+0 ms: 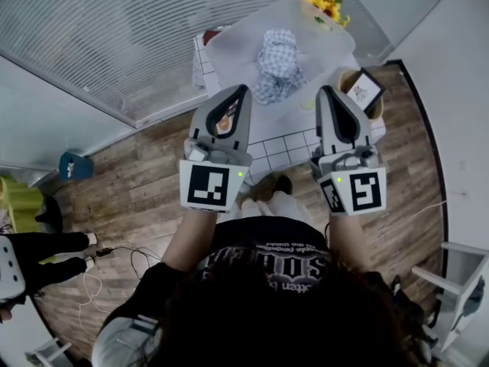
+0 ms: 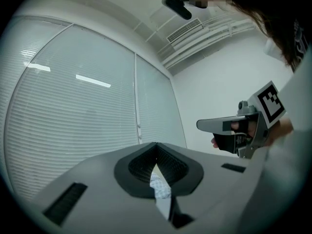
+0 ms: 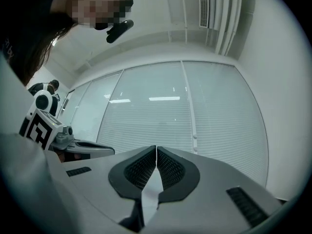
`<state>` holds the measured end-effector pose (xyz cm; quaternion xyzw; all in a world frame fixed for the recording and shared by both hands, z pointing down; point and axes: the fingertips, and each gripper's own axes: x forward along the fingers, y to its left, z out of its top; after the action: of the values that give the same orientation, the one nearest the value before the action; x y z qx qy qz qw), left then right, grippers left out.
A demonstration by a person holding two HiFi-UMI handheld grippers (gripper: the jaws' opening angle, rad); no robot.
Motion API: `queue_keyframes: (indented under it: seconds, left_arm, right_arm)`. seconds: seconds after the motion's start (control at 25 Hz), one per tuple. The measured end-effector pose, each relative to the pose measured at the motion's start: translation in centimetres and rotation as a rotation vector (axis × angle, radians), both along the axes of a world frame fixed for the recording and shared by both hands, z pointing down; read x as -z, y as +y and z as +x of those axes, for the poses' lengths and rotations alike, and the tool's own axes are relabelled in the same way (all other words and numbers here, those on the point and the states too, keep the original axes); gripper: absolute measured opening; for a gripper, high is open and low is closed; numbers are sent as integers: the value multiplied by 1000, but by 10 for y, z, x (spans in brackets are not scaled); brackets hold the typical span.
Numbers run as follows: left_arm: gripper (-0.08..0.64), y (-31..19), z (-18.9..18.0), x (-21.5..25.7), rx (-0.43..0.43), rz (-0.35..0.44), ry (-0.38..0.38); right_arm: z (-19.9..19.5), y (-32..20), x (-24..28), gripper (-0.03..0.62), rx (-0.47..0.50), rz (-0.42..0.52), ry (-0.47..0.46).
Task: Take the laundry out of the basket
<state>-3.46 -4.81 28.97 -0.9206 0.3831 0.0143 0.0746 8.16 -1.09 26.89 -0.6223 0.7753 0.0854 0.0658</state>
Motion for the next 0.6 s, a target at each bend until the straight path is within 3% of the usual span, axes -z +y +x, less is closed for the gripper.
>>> queue_keyframes:
  seconds: [0.6]
  left_arm:
    - [2,-66,58,16,51,20,3]
  right_arm:
    - [54,-75,9,29,70,11,-1]
